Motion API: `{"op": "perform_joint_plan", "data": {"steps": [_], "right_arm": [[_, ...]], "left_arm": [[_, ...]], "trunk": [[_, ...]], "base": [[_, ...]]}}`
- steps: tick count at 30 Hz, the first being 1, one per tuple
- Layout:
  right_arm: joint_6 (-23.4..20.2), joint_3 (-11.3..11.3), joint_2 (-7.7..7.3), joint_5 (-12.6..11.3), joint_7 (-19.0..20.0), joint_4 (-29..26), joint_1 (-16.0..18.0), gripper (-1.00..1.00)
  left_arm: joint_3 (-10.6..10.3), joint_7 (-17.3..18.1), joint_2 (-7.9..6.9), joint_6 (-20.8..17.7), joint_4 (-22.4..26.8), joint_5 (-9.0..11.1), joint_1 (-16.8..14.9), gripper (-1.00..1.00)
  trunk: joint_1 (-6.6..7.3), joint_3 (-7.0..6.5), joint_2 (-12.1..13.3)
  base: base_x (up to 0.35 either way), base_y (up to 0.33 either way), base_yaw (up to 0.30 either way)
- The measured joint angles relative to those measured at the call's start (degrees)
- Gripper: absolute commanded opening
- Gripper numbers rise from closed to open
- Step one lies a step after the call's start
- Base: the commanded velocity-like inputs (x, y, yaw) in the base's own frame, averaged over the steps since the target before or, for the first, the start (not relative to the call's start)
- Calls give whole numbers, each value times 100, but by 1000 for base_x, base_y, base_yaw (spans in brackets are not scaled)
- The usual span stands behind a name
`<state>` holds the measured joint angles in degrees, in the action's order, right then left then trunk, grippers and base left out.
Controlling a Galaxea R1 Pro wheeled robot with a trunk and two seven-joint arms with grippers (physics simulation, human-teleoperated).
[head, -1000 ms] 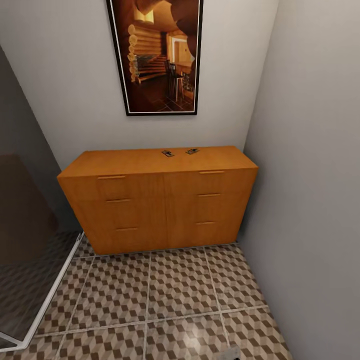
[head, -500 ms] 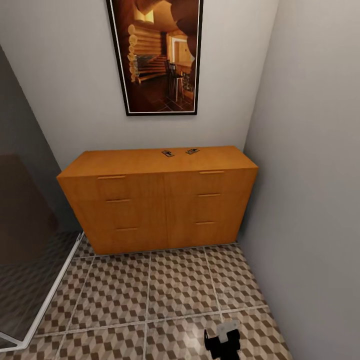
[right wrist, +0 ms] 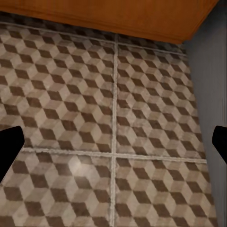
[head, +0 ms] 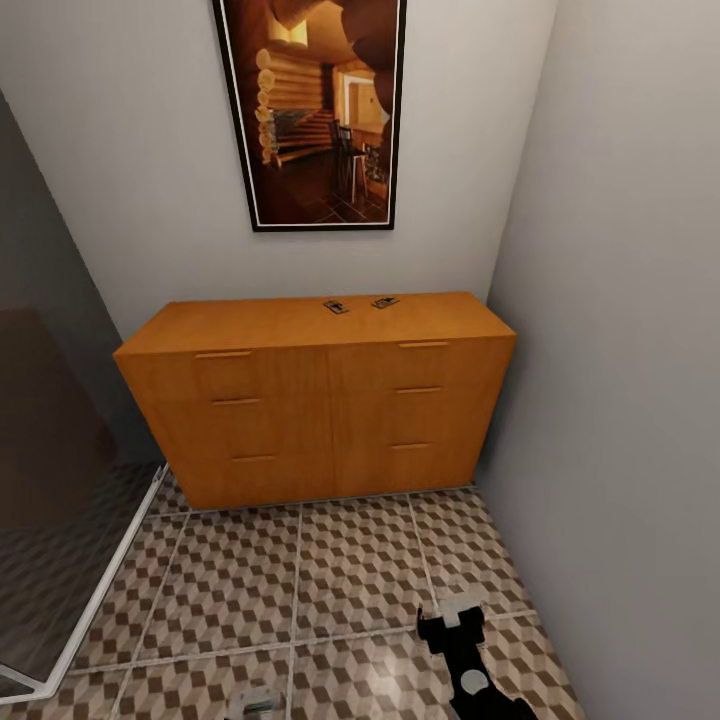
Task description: Take the four mousetraps from the cabinet in the bathroom and place them on the bathroom floor. Make sure all four end up on the same floor surface, and ensure that at least two of them are either under or directly next to the same bathroom sink.
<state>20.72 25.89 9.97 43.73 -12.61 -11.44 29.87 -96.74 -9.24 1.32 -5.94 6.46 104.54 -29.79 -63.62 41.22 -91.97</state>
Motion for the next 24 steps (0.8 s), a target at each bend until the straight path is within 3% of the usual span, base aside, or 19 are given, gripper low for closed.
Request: {"op": "perform_joint_plan", "data": {"steps": [2, 3, 4, 5, 6, 7, 8, 9, 16, 18, 24], "right_arm": [[-65, -2, 0, -64, -1, -65, 65, 100], [-1201, 7, -4, -303, -14, -691, 250, 100], [-1345, -3, -3, -361, -12, -838, 1001, 100], [-1406, -16, -2, -376, -11, -851, 1926, 100], [-1470, -14, -2, -393, -11, -855, 2316, 100], [-1540, -14, -2, -407, -5, -857, 2193, 100], [-1612, -7, -2, -422, 7, -858, 2146, 100], [-1685, -10, -2, -431, 28, -866, 2215, 100], [-2099, 6, -3, -489, 553, -1167, 2551, 100], [-2303, 19, -3, -499, 826, -1485, 2606, 100], [-2972, 22, -4, -514, 1145, -2324, 2649, 100]], "left_arm": [[2, 0, -2, -64, -3, 3, -64, 100], [2, 0, -3, -925, -3, 4, -408, 100], [1, 1, -3, -1006, -3, 0, -1169, 100], [4, 2, -2, -1046, -3, -5, -2293, 100], [11, 2, -1, -1095, -2, -21, -3156, 100], [13, 2, 0, -1151, -2, -19, -3525, 100], [14, 3, 2, -1216, -1, -18, -3439, 100], [9, 5, 4, -1284, 2, 3, -3042, 100], [28, 12, 29, -1626, 60, -10, -3485, 100], [40, 13, 59, -1681, 113, -11, -3640, 100], [55, 14, 109, -1744, 240, -4, -4001, 100]], "trunk": [[0, 0, 0], [0, 2, 0], [0, 2, 0], [0, -1, 0], [1, -3, 0], [1, -3, 0], [0, -1, 0], [0, 1, 1], [0, -1, 0], [0, -1, 0], [1, -1, 0]], "base": [[0, 0, 0], [0, 0, 0], [0, 0, 0], [0, 0, 0], [0, 0, 0], [0, 0, 0], [0, 0, 0], [0, 0, 0], [0, 0, 0], [0, 0, 0], [0, 0, 0]]}}
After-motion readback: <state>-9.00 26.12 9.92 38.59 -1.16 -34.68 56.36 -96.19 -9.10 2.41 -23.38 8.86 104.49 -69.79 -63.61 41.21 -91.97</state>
